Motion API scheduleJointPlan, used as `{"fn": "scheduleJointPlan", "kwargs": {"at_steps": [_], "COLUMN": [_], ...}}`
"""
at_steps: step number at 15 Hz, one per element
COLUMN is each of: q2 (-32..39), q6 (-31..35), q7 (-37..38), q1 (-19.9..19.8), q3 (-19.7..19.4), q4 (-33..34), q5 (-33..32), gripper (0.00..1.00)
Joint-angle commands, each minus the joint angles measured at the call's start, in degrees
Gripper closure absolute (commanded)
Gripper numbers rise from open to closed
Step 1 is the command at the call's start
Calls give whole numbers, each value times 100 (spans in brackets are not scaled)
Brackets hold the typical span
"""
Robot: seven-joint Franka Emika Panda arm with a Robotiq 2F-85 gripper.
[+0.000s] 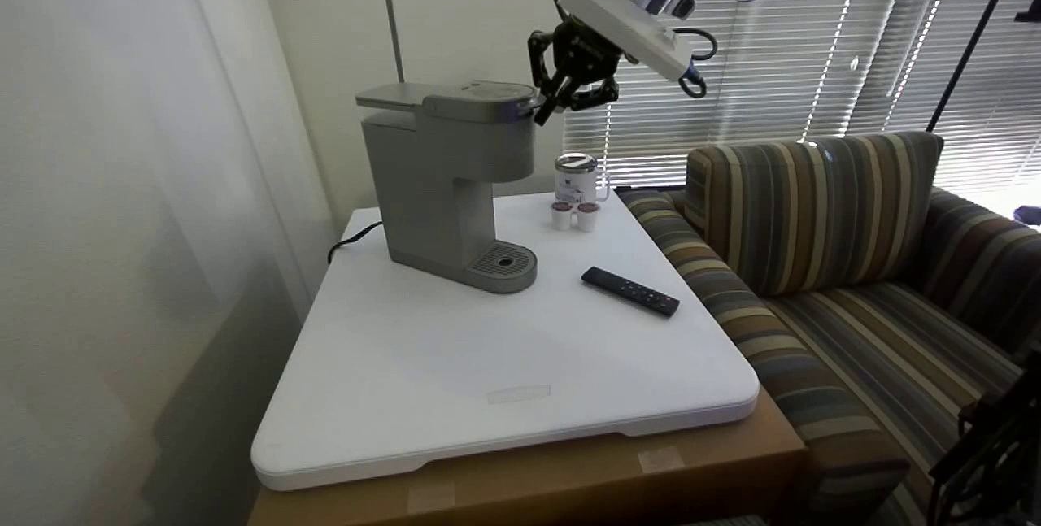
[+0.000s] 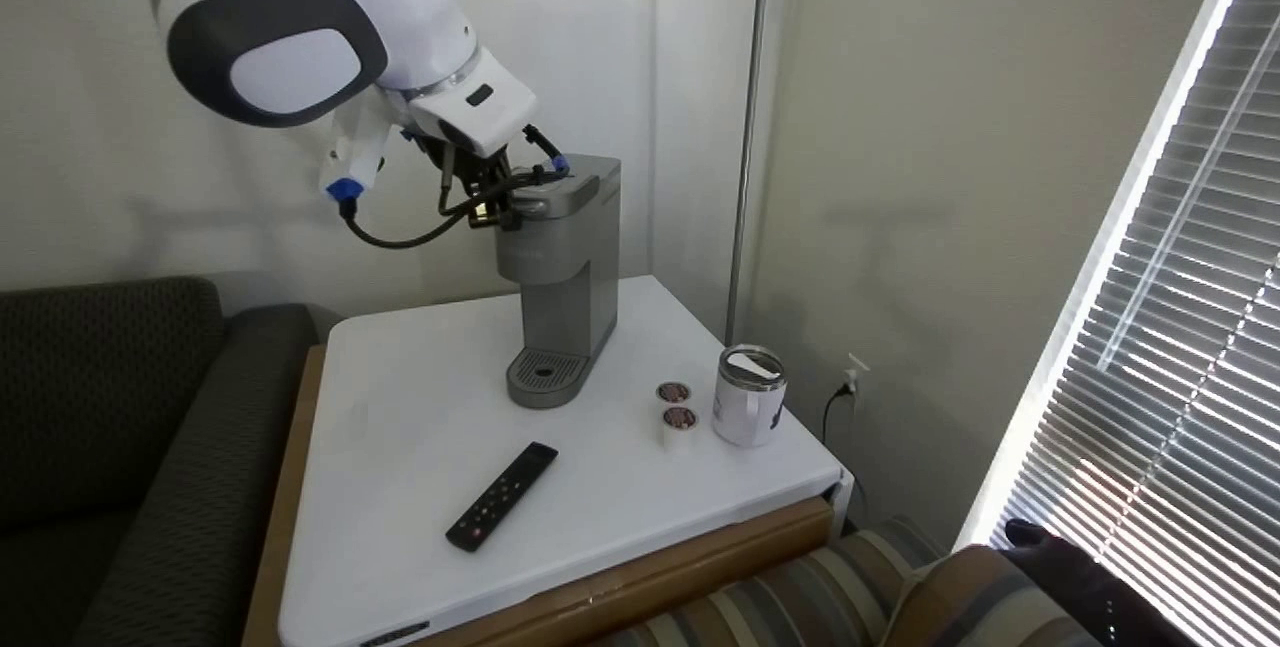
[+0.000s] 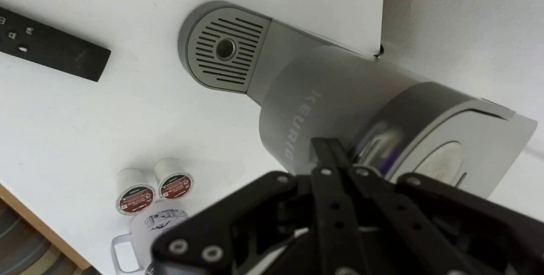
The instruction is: Open the coffee machine chamber
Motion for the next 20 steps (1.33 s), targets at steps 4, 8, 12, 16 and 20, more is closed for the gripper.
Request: {"fn": "scheduleJointPlan", "kwargs": {"at_steps": [4,8,12,16,20], "q2": [177,131,21,-98,-180], "q6": [576,780,935,967,885], "q7": [-697,-789,-674,-569,-520], "q1": [-620,-819,-828,-710,-604], "q3": [765,1038,1073,939,807], "q4": [89,-7,-145,-226,-207], "q5": [599,627,522,427,323], "gripper": [100,100,100,100,100]}}
